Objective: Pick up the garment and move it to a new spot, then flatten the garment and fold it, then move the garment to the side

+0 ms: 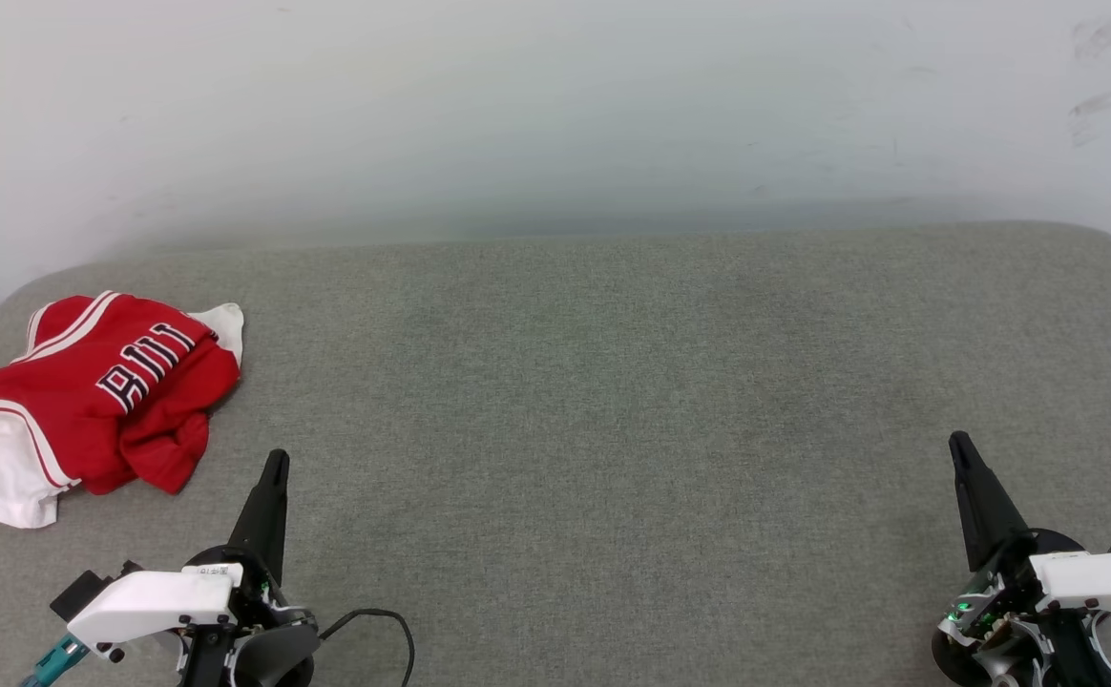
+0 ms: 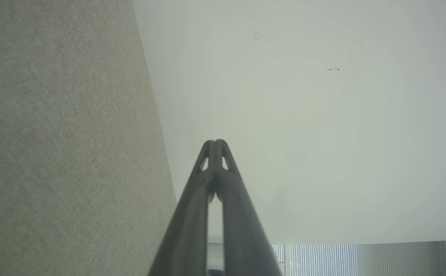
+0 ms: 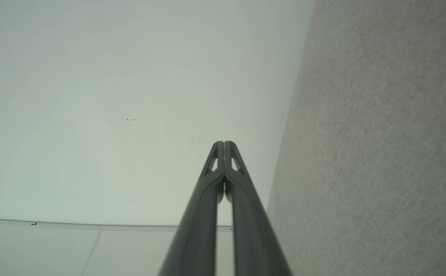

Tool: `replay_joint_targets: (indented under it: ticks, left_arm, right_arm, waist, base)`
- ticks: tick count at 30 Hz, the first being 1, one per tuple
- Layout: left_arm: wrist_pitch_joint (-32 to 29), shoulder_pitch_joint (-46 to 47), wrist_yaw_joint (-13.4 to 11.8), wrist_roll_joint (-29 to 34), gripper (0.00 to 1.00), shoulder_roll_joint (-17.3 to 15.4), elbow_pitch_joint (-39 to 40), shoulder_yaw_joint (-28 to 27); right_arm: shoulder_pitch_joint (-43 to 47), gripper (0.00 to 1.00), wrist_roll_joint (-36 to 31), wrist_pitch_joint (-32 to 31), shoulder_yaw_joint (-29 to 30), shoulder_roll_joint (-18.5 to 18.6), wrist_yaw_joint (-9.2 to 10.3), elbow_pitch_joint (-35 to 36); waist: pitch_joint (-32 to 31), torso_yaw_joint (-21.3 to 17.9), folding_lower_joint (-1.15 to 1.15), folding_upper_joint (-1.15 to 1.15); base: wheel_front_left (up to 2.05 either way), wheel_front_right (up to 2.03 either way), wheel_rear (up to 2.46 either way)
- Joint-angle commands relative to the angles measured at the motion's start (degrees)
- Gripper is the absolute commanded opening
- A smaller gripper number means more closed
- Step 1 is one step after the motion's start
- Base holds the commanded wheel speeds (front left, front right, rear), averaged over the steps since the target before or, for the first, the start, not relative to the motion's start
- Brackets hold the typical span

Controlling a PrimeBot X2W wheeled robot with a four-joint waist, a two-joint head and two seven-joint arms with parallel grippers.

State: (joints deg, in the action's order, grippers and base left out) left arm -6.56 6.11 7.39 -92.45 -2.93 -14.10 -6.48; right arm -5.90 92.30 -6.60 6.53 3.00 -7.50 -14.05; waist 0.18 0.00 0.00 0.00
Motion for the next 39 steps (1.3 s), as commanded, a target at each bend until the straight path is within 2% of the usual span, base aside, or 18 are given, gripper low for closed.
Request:
replay_joint_targets:
  ticks: [1, 39]
  left_arm:
    - [-0.12, 0.29, 0.20, 0.08, 0.00, 0.09, -0.02, -0.11]
    - [-0.11, 0.29, 0.20, 0.08, 0.00, 0.09, -0.01, -0.10]
  right_arm:
    - [-0.59, 0.00, 0.23, -0.05, 0.00, -0.25, 0.02, -0.05]
    - [-0.59, 0.00, 0.23, -0.04, 0.01, -0.25, 0.02, -0.05]
  waist:
    - [0.00, 0.00, 0.00, 0.00]
    - [0.00, 0.00, 0.00, 0.00]
  base:
    - [0.00, 0.00, 0.00]
    - [0.00, 0.00, 0.00]
